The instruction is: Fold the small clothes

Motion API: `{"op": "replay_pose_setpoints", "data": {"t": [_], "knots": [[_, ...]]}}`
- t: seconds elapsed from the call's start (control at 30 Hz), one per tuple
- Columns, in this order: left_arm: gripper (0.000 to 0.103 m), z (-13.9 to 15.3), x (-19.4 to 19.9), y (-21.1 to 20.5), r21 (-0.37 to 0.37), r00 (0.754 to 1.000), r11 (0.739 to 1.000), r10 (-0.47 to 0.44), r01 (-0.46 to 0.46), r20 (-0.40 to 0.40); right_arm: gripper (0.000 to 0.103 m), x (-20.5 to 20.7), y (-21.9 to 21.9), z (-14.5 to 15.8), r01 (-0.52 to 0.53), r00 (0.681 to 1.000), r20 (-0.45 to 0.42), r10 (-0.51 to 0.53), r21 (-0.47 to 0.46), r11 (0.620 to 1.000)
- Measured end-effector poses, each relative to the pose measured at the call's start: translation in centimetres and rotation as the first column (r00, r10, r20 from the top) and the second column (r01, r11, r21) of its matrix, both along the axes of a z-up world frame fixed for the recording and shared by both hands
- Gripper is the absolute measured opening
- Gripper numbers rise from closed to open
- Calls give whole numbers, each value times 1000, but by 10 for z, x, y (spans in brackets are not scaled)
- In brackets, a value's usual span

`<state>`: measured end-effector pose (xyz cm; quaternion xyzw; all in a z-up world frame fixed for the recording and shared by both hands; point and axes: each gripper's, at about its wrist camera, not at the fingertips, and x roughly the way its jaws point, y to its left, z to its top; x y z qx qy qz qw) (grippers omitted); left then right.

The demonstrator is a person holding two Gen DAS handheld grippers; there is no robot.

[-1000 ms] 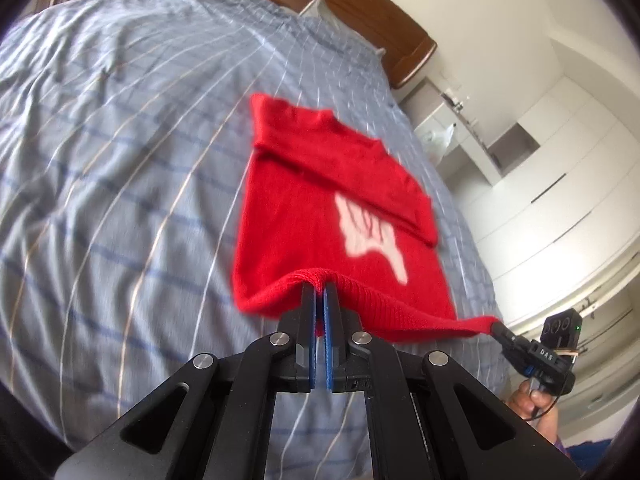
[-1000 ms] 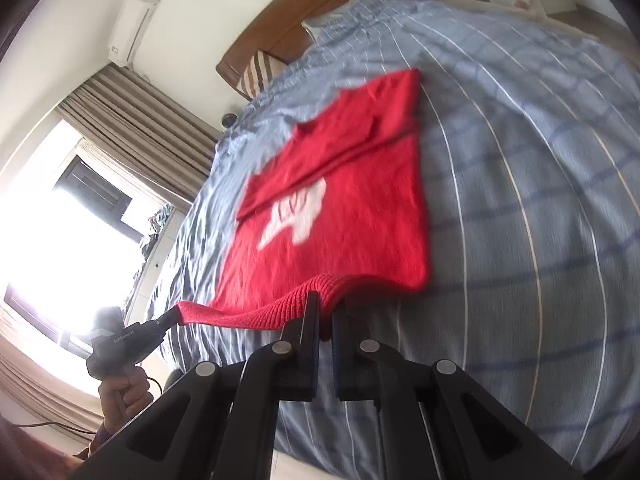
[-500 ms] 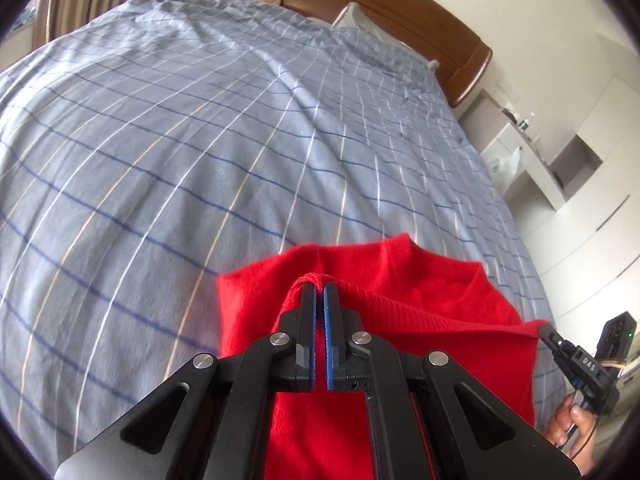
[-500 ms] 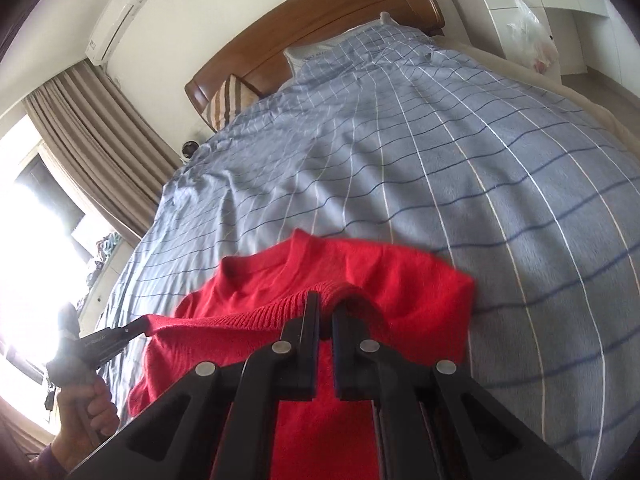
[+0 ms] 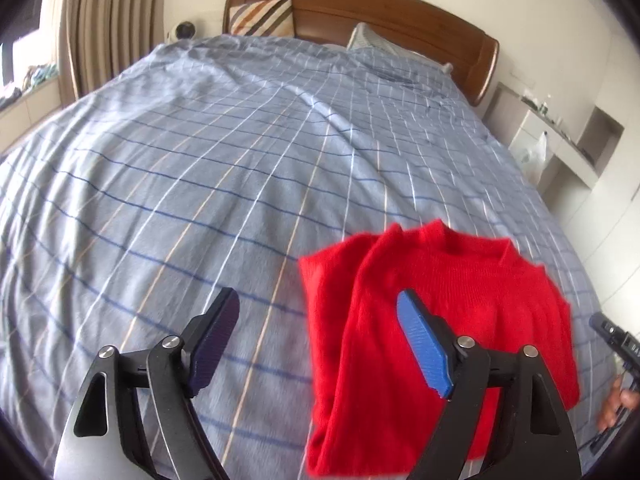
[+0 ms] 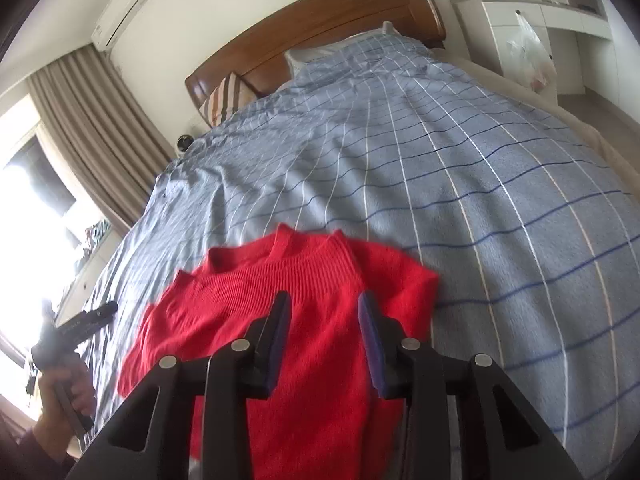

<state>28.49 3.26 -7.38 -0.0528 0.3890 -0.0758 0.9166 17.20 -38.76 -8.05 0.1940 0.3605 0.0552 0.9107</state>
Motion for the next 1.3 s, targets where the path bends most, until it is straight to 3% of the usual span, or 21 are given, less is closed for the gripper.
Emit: {"op": "replay_pose_setpoints", "data": {"t": [0.13, 0.4, 0.63, 0.77, 0.83, 0.93, 1.0, 1.17, 1.3], "knots": [[91, 4, -63, -11, 100, 999, 995, -28, 25, 30, 44, -67, 20, -5, -44, 999, -11, 43, -86, 995], [91, -4, -116, -14, 121, 1000, 993, -8, 6, 16, 44, -144, 32, -28, -16, 999, -51, 11, -109, 994], [91, -14, -129, -29, 164, 1000, 986, -18, 16, 11, 45, -161, 37, -32, -7, 999, -48, 0, -158, 987], [94, -42, -124, -33, 194, 1000, 981, -23, 22, 5, 55, -165, 39, -44, 6, 999, -35, -15, -237, 972], [94, -62, -120, -32, 210, 1000, 977, -22, 23, -7, 56, -163, 36, -55, 21, 999, -41, -33, -247, 969], [97, -91, -118, -23, 183, 999, 982, -34, 38, -24, 57, -163, 30, -73, 34, 998, -38, -43, -222, 974], [99, -92, -121, -18, 136, 999, 990, -39, 39, 0, 58, -167, 28, -78, 44, 999, -3, -45, -211, 977], [102, -93, -123, -22, 153, 999, 987, -47, 45, 10, 59, -175, 17, -85, 58, 997, 60, -51, -116, 992], [102, -95, -126, -22, 149, 999, 988, -48, 44, 21, 59, -176, 18, -84, 57, 996, 76, -49, -110, 992]]}}
